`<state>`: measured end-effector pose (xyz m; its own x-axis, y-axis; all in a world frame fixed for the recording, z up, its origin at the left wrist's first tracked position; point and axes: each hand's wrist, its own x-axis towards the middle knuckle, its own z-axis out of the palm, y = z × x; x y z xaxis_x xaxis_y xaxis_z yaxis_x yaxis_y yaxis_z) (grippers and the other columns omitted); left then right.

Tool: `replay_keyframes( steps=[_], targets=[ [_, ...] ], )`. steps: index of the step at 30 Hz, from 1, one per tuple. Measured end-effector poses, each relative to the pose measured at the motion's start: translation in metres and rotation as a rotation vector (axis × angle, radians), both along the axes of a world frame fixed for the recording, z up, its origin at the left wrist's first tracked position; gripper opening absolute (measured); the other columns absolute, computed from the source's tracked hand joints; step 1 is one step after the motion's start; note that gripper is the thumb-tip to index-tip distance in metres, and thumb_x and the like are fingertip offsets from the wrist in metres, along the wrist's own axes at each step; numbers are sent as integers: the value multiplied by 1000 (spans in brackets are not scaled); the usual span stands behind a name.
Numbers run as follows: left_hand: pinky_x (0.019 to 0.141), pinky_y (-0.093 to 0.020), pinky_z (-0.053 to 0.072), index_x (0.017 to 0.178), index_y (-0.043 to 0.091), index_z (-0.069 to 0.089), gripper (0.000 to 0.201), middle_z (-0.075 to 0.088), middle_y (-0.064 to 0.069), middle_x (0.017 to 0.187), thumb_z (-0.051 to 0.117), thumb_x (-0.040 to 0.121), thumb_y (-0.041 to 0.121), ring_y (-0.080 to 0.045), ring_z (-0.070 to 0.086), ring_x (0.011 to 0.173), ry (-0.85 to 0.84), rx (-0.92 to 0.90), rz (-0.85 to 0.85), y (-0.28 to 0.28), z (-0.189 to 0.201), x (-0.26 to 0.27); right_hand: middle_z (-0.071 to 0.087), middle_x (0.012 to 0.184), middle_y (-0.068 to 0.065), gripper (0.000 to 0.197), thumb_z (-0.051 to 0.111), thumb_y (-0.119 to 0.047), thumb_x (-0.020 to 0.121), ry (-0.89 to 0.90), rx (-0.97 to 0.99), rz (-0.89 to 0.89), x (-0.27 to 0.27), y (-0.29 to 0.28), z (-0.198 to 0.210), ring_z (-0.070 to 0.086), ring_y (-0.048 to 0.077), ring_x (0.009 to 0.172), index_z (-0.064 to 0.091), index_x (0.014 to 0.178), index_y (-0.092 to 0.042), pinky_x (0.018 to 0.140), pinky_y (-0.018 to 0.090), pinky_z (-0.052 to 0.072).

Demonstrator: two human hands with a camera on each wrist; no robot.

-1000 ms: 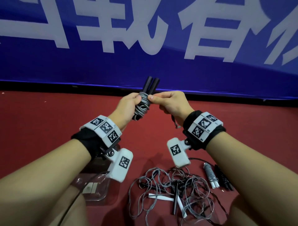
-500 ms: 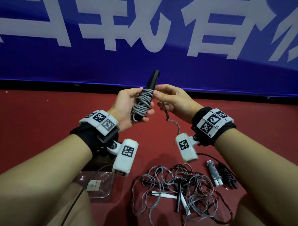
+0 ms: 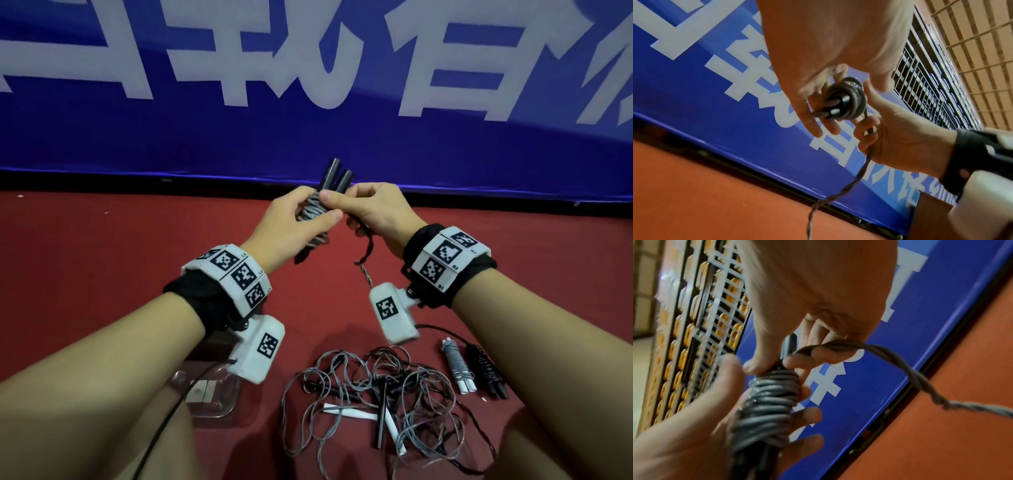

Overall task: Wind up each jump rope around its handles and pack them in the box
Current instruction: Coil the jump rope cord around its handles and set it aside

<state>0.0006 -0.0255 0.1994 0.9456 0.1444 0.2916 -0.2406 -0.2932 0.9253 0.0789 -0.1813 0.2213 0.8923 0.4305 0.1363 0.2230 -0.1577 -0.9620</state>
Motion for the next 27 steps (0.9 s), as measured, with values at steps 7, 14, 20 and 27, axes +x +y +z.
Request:
replay_keyframes(
  steps=[7, 14, 20, 27],
  targets=[
    [55, -29, 56, 108, 11, 65, 19, 72, -10, 96, 51, 106, 23, -19, 72, 68, 184, -365, -31, 5, 5, 1, 66, 77, 2, 18, 78, -18, 88, 21, 27, 151, 5, -7, -3, 51, 12, 58, 77, 103, -9, 55, 25, 39],
    [45, -25, 43, 99, 9, 67, 46, 64, -9, 78, 41, 104, 46, -19, 53, 50, 310, -613, -91, 5, 12, -1, 69, 82, 6, 15, 71, -14, 93, 22, 78, 168, -1, 1, -6, 48, 12, 60, 77, 104, -6, 58, 20, 40],
    [44, -25, 36, 75, 12, 67, 39, 59, -10, 68, 50, 93, 43, -18, 45, 40, 274, -718, -264, 2, 30, -10, 68, 91, -6, 45, 67, -22, 91, 172, 142, 432, -2, -3, 12, 51, 11, 69, 61, 133, -8, 66, 26, 42],
    [46, -27, 45, 94, 16, 68, 38, 68, -9, 79, 53, 94, 50, -24, 61, 53, 243, -596, -227, -3, 33, -8, 68, 93, 9, 36, 83, -34, 76, 65, 162, 346, -5, -8, 21, 55, 18, 74, 78, 107, -18, 69, 32, 38]
  ],
)
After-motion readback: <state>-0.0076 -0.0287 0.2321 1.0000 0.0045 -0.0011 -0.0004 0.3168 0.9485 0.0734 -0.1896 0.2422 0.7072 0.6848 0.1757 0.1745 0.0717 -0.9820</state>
